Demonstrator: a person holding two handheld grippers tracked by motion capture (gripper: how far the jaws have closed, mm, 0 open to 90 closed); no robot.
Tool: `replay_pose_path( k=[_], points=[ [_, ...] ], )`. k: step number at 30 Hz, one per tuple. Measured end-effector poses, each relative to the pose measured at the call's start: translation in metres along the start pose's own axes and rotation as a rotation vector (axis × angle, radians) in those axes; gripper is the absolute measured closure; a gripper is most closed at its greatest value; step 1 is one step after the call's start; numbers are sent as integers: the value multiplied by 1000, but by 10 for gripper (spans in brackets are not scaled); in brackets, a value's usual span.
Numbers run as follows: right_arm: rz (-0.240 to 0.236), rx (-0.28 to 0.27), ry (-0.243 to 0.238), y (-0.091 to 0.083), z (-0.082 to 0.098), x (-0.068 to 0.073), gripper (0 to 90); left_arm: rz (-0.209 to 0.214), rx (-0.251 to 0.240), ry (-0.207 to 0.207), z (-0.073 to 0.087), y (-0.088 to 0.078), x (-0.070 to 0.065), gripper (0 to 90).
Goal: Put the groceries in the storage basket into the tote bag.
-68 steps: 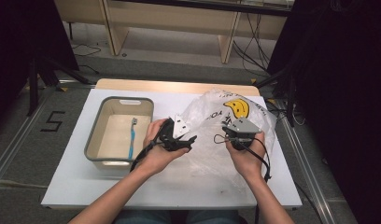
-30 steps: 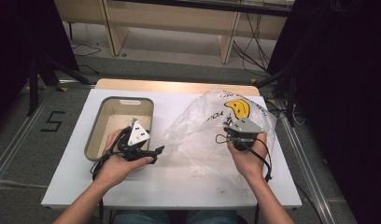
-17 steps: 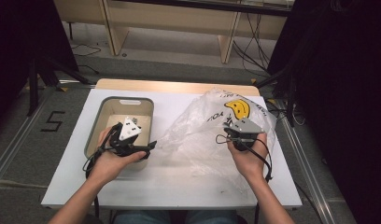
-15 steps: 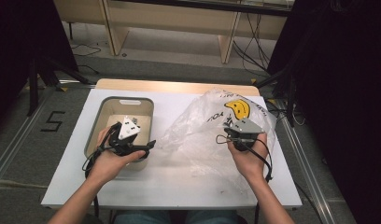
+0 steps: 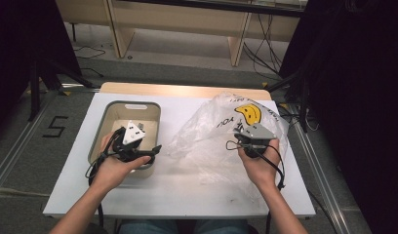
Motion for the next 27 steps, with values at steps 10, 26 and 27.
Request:
replay_pose_path(
  k=[10,26,27],
  points=[
    [8,8,7,1,2,-3,900,-4,9,-9,2,1,5,268],
    [-2,1,6,0,2,-2,900,-40,67,-49,14,2,28,256],
    [-2,1,4,1,2,-2,900,-45,72,-56,15,3,30,256]
  ],
)
Point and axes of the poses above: each handheld gripper's, and its own axes: y roughly forward along the jaws, z roughly out of its underside, x roughly to its left, the point moved 10 cm from there along y, roughly forward along the jaws, and after that the axes turned 5 degrees about -z, right-handed, at the moved point
